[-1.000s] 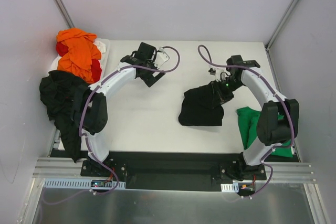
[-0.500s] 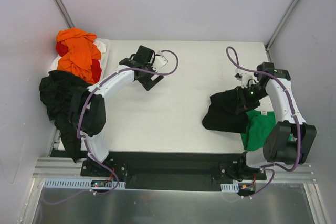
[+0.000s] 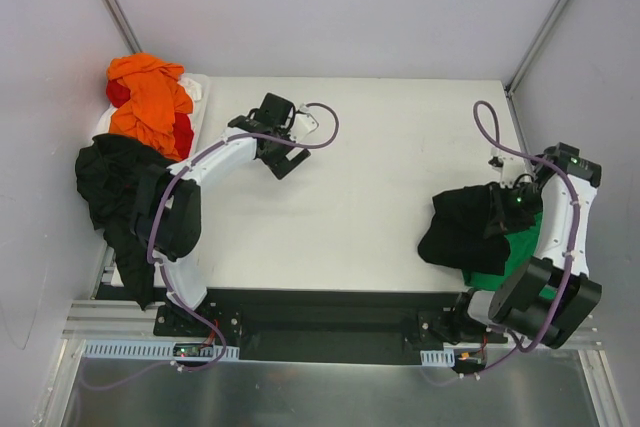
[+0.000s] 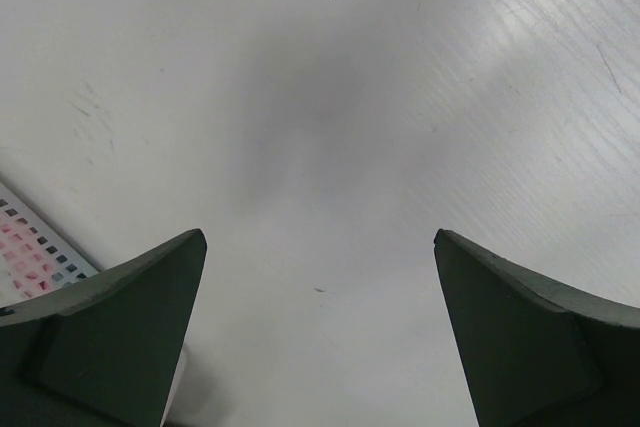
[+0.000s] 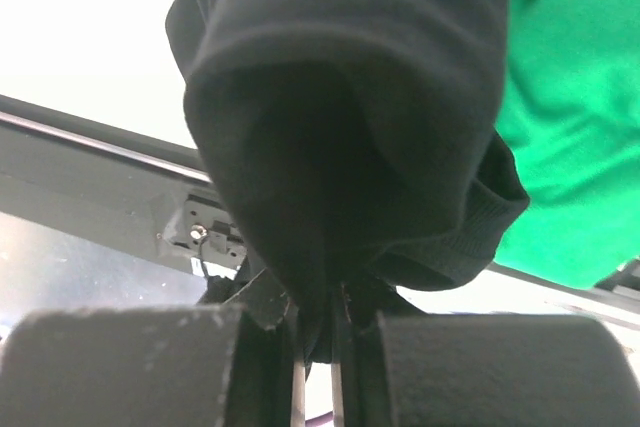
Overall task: Fold and stack the t-shirts
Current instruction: Put the neatly folded tshirt into the corner of the board with the right arm
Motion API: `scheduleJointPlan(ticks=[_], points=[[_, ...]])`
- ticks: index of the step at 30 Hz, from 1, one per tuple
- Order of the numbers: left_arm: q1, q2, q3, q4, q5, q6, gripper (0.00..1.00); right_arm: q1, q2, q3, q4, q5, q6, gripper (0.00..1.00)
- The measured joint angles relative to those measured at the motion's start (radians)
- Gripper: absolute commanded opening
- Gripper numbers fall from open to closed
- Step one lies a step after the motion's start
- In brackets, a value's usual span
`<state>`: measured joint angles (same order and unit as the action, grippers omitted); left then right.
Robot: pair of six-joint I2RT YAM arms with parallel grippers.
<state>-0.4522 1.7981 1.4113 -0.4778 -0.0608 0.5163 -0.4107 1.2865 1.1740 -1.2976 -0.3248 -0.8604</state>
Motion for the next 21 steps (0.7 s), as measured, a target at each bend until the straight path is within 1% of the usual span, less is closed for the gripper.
scheduleJointPlan(ticks=[9, 14, 18, 21], points=[[0.000, -0.001, -0.038, 0.007, 0.005, 0.000, 0.99, -0.237, -0.037, -0.001, -0.017, -0.006, -0.151, 0.01], [0.000, -0.002, -0.052, 0.023, 0.009, -0.003, 0.99, -0.341, -0.051, -0.011, -0.021, -0.020, -0.231, 0.01], [0.000, -0.002, -0.052, 0.028, 0.010, -0.003, 0.99, -0.451, -0.038, -0.011, -0.025, -0.029, -0.295, 0.01], [0.000, -0.002, -0.053, 0.029, 0.016, -0.003, 0.99, -0.523, 0.003, -0.010, -0.024, -0.032, -0.332, 0.01]])
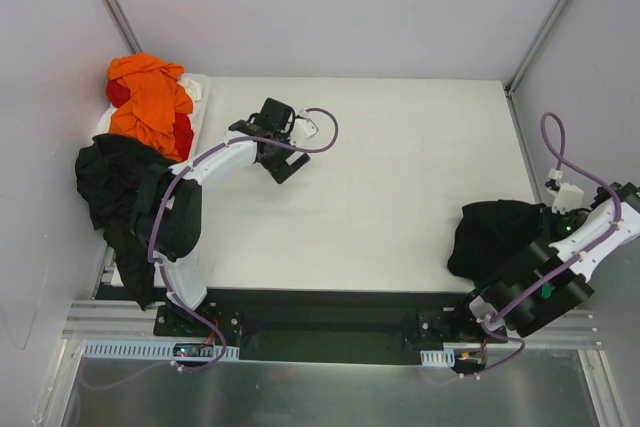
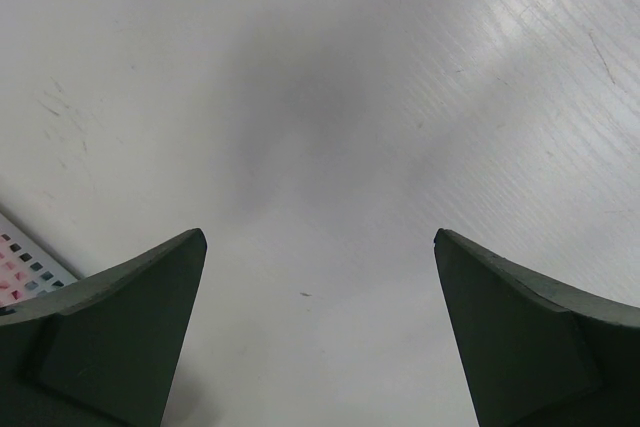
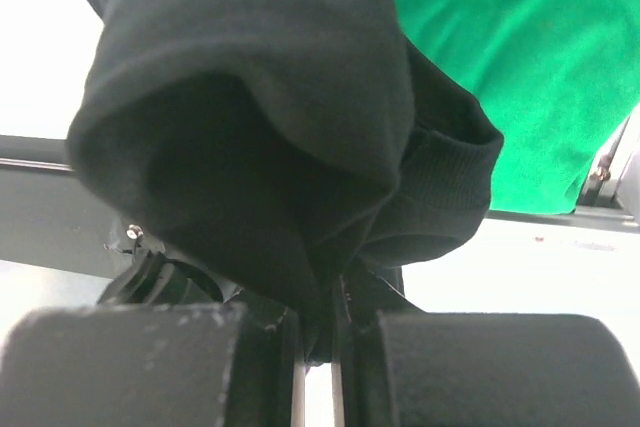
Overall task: Fold and stack the t-shirts
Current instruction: Put the neatly folded tshirt into the corner of the board with the right arm
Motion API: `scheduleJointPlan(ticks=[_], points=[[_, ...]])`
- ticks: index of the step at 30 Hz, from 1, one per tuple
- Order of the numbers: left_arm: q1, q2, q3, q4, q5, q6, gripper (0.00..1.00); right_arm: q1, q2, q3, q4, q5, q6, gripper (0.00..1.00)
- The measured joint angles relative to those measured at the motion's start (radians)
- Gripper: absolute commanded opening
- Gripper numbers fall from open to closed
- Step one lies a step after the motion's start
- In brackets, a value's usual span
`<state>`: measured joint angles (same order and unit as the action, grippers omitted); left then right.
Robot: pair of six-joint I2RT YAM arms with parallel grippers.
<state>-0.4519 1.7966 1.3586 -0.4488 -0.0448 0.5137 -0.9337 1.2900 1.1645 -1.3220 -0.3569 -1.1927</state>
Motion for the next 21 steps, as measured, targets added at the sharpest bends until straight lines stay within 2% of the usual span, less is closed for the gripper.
scheduleJointPlan(ticks=[4, 13, 21], points=[[0.000, 0.000, 0.000, 0.000, 0.010, 0.000, 0.99, -0.051, 0.068, 0.034, 0.000, 0.003, -0.028, 0.01], [0.000, 0.000, 0.000, 0.001, 0.017, -0.001, 0.99, -0.058, 0.166, 0.146, 0.021, 0.087, -0.021, 0.01], [0.000, 0.000, -0.001, 0.002, 0.017, -0.001, 0.99, -0.077, 0.175, 0.137, 0.125, 0.195, -0.021, 0.01]])
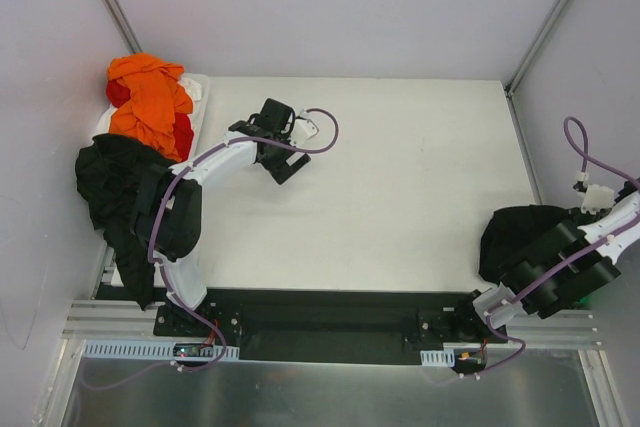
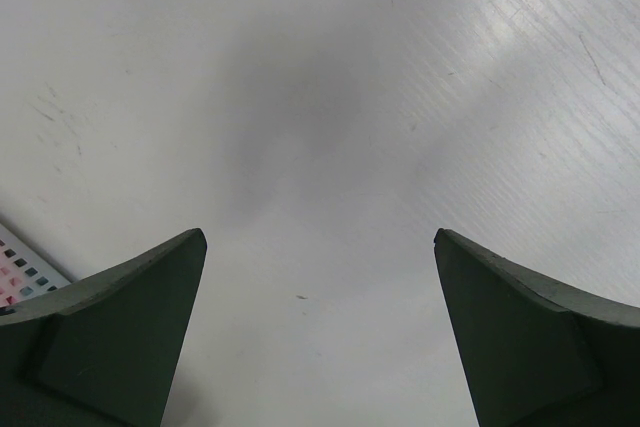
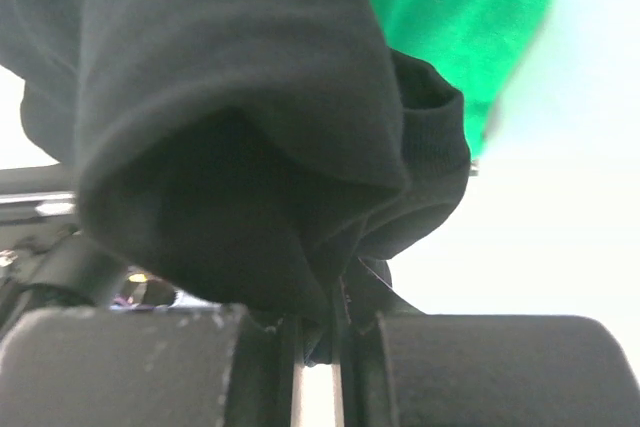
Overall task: Fold and stack the t-shirts
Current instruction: Put the neatly folded tshirt into the corner of the board with the right arm
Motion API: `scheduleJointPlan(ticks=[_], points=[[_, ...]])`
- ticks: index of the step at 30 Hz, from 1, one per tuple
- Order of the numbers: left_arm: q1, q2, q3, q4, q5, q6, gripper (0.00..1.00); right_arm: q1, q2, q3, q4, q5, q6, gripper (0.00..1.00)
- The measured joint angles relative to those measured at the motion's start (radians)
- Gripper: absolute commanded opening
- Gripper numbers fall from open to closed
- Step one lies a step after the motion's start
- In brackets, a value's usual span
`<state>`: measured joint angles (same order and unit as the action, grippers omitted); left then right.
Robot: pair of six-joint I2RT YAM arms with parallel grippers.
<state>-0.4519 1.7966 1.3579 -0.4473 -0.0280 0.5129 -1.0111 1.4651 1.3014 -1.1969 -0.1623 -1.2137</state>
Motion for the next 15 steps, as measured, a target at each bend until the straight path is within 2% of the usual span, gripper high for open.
scheduleJointPlan(ticks=[8, 15], points=[[0.000, 0.000, -0.023, 0.002, 0.000, 0.000, 0.99, -0.030, 0.024, -0.050, 0.131, 0.129, -0.010, 0.01], [0.000, 0.000, -0.024, 0.003, 0.000, 0.000, 0.99, -0.040, 0.040, -0.045, 0.168, 0.189, -0.022, 0.01]])
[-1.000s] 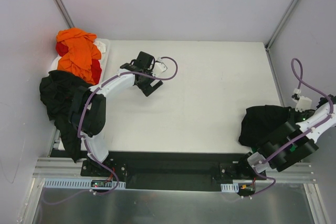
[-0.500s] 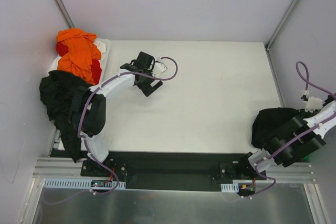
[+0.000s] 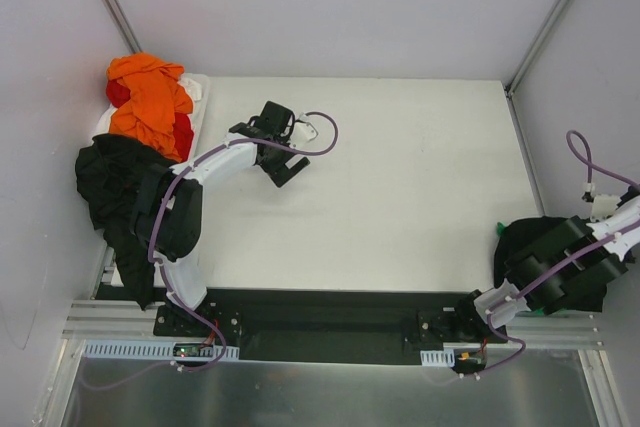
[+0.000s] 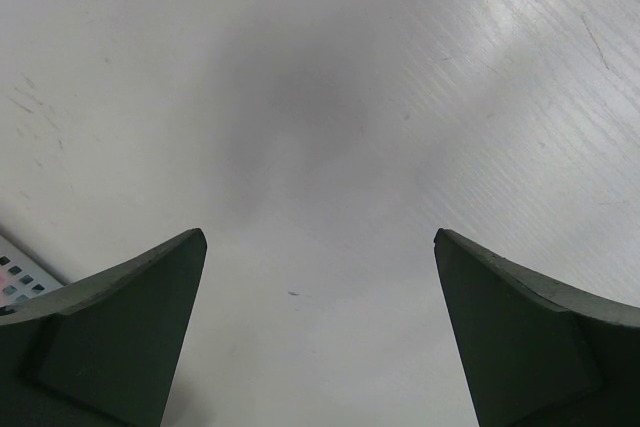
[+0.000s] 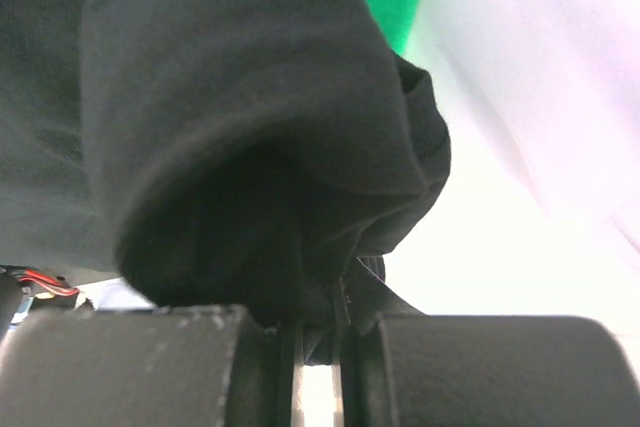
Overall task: Fold and stack the t-shirts
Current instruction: Put the neatly folded tshirt into the corner of the board with the right arm
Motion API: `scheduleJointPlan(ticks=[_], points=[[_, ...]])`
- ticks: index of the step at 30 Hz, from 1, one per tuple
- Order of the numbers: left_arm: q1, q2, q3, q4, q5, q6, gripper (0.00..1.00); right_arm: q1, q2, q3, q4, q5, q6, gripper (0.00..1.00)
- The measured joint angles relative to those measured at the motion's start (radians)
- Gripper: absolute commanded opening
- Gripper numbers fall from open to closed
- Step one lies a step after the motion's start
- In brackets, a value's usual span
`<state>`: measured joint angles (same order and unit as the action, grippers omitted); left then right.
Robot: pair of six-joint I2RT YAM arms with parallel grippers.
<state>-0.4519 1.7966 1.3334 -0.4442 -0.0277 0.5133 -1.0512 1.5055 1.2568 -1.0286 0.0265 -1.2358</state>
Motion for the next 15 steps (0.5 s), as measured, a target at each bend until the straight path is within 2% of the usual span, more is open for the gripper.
scheduleJointPlan(ticks=[10, 13, 15], points=[[0.000, 0.000, -0.001, 0.000, 0.001, 0.000, 0.99, -0.009, 0.019, -0.001, 0.050, 0.042, -0.014, 0.01], [0.000, 0.000, -0.001, 0.000, 0.001, 0.000, 0.99, -0.008, 0.016, -0.021, 0.081, 0.041, -0.023, 0.11], [0.000, 0.000, -0.001, 0.000, 0.001, 0.000, 0.99, -0.007, 0.008, -0.037, 0.101, 0.040, -0.027, 0.14]])
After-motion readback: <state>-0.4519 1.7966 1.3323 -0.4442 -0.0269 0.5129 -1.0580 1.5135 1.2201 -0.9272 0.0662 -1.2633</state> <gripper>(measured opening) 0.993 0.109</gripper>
